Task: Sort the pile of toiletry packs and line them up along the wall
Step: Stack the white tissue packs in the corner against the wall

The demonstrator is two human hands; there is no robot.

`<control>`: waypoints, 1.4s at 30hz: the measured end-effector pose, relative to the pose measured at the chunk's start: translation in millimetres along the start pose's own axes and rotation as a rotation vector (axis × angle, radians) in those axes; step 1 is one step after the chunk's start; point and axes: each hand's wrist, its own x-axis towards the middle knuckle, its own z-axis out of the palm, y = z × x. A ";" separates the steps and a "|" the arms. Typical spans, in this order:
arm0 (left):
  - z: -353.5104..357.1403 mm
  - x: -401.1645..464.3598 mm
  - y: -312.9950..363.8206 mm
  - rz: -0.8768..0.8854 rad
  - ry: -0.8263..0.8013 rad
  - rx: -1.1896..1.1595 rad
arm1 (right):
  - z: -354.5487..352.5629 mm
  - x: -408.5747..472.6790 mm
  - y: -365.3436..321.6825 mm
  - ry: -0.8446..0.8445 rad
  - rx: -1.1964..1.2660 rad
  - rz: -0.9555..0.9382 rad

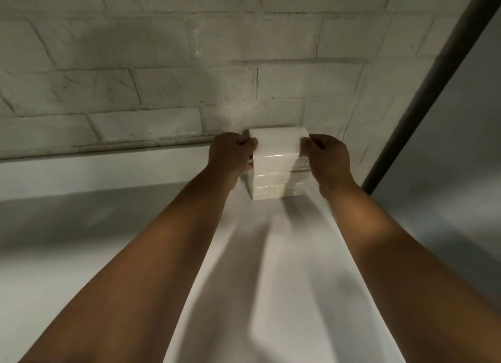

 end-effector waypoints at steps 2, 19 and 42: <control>-0.2 2.0 -2.1 0.004 0.011 0.010 | 1.3 1.4 1.9 -0.017 -0.005 -0.009; -27.3 -33.2 4.8 0.200 0.105 0.470 | -1.9 -49.5 -29.4 0.098 -0.428 -0.328; -324.8 -251.1 -94.7 0.291 -0.119 0.800 | 143.5 -326.4 -68.5 -0.616 -0.571 -0.476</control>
